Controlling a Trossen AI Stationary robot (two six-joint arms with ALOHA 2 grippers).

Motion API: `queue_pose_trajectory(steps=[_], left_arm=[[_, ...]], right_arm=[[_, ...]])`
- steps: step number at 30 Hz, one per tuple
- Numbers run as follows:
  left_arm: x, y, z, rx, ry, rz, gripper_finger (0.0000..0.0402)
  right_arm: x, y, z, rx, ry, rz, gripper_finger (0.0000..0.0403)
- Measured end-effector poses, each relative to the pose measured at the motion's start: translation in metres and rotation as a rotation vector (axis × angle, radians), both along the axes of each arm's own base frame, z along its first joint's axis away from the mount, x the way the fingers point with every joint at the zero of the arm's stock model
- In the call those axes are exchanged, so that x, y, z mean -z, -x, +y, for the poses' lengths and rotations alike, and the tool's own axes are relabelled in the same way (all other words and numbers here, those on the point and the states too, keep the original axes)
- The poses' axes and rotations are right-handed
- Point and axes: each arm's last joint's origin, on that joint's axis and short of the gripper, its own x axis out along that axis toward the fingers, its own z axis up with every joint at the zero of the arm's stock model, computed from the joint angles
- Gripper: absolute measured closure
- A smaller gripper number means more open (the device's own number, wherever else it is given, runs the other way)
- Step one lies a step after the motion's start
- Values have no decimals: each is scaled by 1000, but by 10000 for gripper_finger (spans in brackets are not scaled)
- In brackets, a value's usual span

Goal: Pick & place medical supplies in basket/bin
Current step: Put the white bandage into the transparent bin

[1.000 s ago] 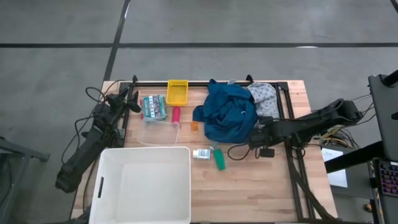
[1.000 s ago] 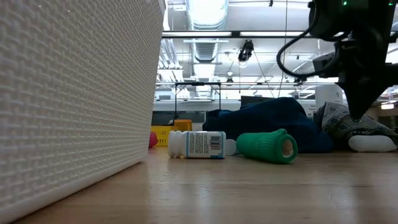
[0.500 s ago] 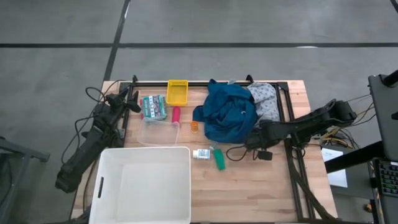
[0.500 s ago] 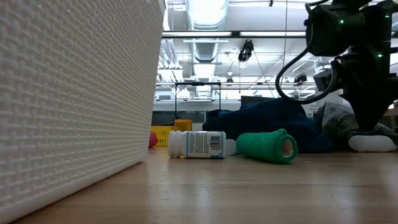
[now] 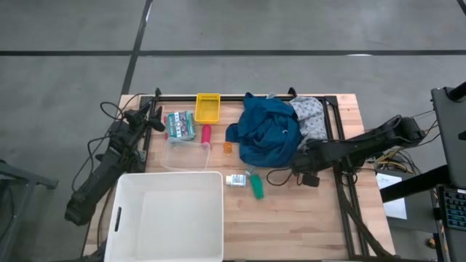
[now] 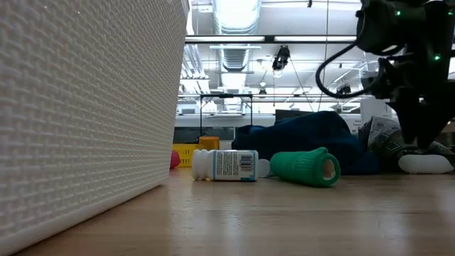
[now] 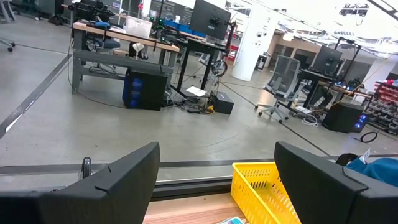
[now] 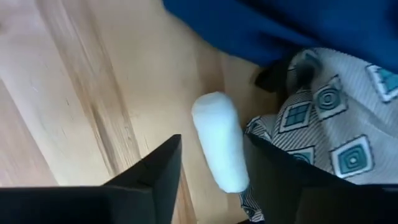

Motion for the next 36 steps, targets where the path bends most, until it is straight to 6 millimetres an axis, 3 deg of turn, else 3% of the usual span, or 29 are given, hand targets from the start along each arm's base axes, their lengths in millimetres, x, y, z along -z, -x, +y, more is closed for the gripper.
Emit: queue_pose_trajectory(steps=[13, 36], left_arm=[[0, 0, 0, 0, 0, 0, 80], [0, 0, 0, 0, 0, 0, 80]], right_arm=[[1, 12, -1, -15, -47, -48, 130], [26, -3, -5, 19, -9, 75, 134]])
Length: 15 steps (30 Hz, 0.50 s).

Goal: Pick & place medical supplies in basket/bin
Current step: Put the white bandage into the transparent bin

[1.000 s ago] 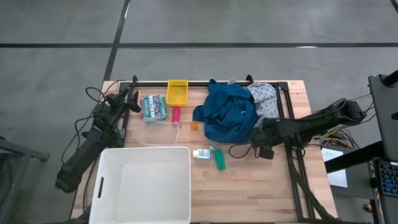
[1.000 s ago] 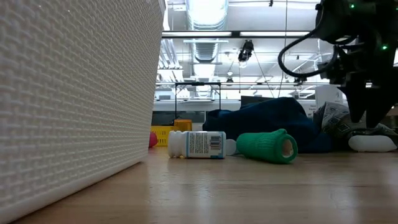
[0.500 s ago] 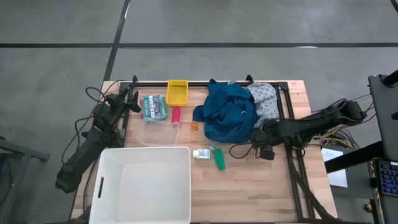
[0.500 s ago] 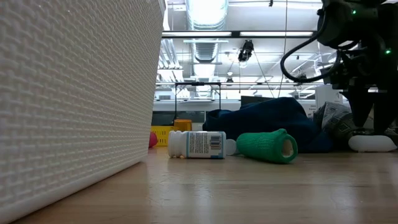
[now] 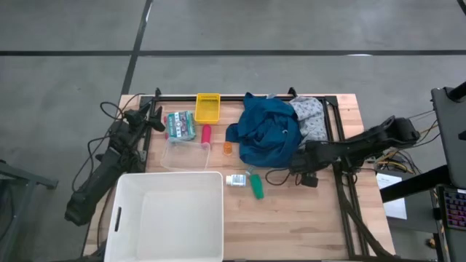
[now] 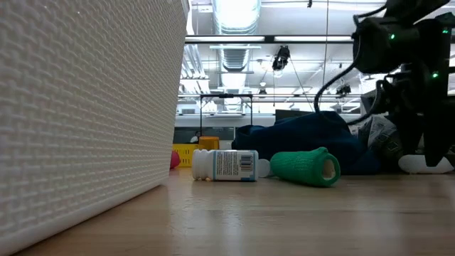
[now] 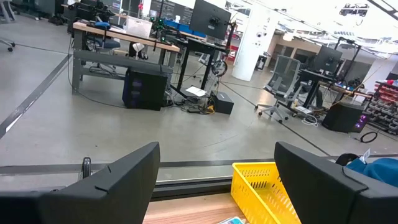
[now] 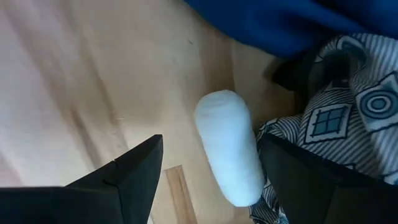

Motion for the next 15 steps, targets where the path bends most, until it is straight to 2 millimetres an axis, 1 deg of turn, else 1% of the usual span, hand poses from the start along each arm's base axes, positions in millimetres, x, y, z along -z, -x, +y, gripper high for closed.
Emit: queue_pose_trajectory(steps=[9, 15], left_arm=[[0, 0, 0, 0, 0, 1, 80], [0, 0, 0, 0, 0, 0, 80]], right_arm=[[16, -5, -8, 48, 13, 96, 146], [18, -8, -10, 60, 12, 112, 147]])
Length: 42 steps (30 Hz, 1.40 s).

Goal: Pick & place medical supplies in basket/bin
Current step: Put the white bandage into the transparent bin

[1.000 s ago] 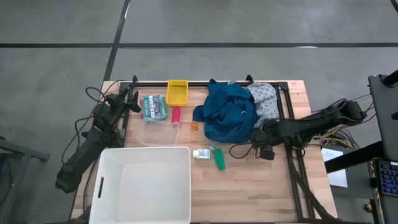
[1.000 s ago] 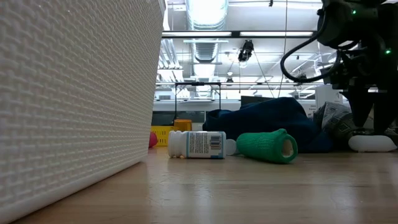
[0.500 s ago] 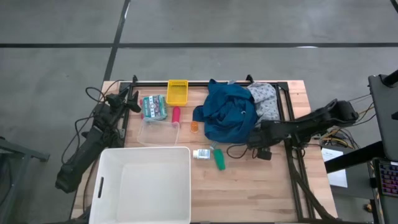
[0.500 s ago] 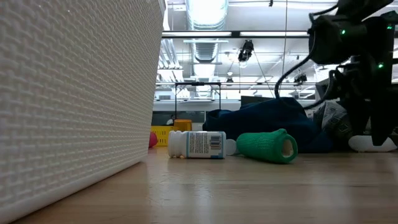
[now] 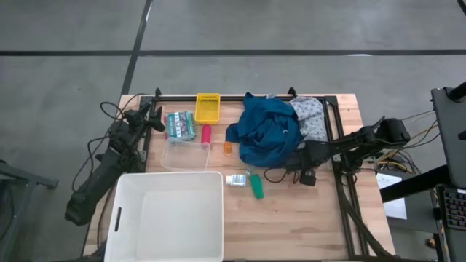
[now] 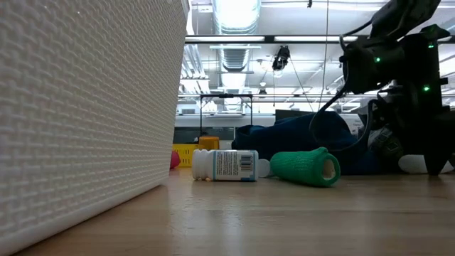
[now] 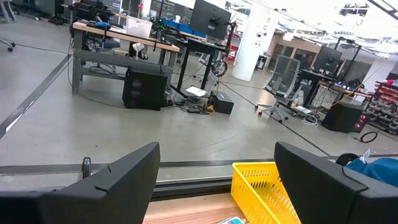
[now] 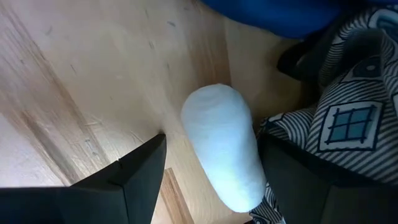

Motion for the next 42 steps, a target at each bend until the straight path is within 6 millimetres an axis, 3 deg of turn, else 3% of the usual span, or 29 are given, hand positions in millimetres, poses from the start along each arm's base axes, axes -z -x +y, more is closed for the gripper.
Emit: queue_pose_trajectory(steps=[17, 35, 42], left_arm=[[0, 0, 0, 0, 0, 0, 80], [0, 0, 0, 0, 0, 0, 80], [0, 0, 0, 0, 0, 0, 80]], right_arm=[[-2, -12, -4, -6, -5, -118, 154], [3, -9, -9, 25, -77, -111, 154], [3, -9, -9, 25, -83, -109, 177]])
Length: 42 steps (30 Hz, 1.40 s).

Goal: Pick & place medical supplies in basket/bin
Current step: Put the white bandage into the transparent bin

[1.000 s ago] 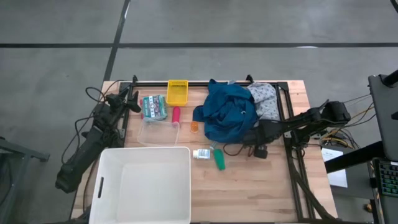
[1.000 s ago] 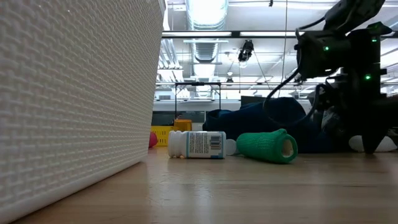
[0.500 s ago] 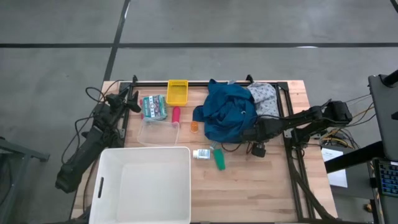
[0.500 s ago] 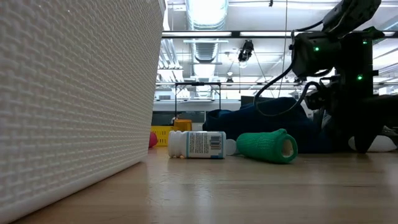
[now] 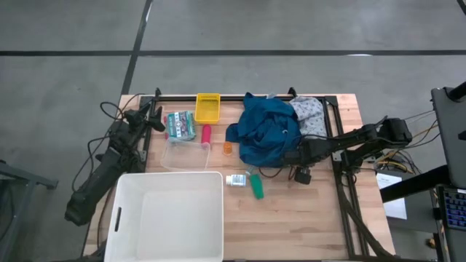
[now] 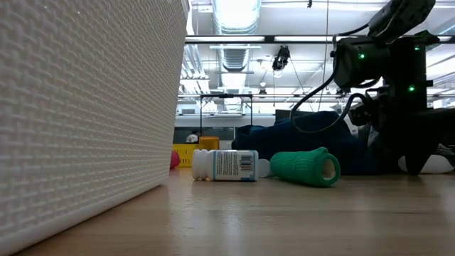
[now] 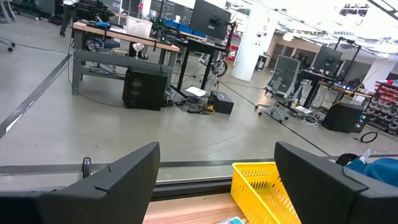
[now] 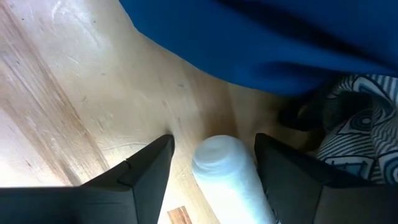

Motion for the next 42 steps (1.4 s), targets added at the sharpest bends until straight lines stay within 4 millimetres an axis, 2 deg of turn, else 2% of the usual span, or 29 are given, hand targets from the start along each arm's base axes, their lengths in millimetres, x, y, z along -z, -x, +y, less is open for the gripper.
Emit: queue_pose_trajectory(steps=[23, 42], left_arm=[[0, 0, 0, 0, 0, 0, 80], [0, 0, 0, 0, 0, 0, 80]], right_arm=[[-1, -2, 1, -4, -20, -19, 332], [-10, -18, 5, 4, -128, -123, 344]])
